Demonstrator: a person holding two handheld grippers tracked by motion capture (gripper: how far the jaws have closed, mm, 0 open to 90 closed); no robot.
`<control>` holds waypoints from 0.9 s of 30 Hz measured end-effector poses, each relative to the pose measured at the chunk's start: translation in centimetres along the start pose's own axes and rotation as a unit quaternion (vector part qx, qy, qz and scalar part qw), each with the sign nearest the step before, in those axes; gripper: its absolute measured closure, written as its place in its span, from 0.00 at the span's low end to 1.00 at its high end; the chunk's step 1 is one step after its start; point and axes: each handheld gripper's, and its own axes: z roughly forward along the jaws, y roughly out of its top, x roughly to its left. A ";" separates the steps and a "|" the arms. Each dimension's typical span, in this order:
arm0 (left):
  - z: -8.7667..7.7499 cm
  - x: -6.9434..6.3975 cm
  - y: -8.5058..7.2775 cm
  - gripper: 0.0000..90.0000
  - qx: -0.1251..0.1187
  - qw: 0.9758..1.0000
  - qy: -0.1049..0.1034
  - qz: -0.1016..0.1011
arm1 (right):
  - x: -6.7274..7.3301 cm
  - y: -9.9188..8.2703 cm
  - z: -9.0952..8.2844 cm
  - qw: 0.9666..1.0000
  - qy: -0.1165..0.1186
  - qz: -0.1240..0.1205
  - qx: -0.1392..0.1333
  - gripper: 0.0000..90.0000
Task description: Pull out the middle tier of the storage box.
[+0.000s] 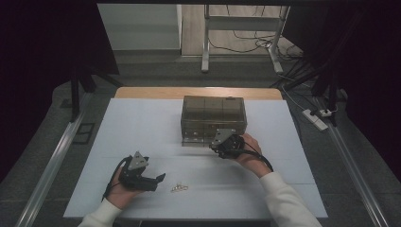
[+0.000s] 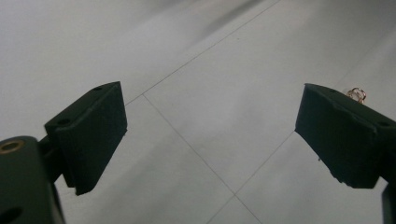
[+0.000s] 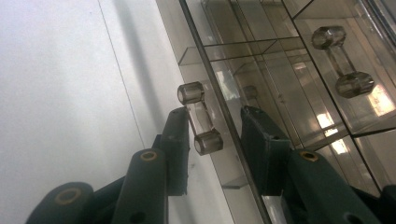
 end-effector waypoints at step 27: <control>0.0 -0.1 0.0 0.10 0.001 1.000 0.000 0.003 | 0.5 0.0 0.0 1.000 0.016 -0.001 0.010 0.71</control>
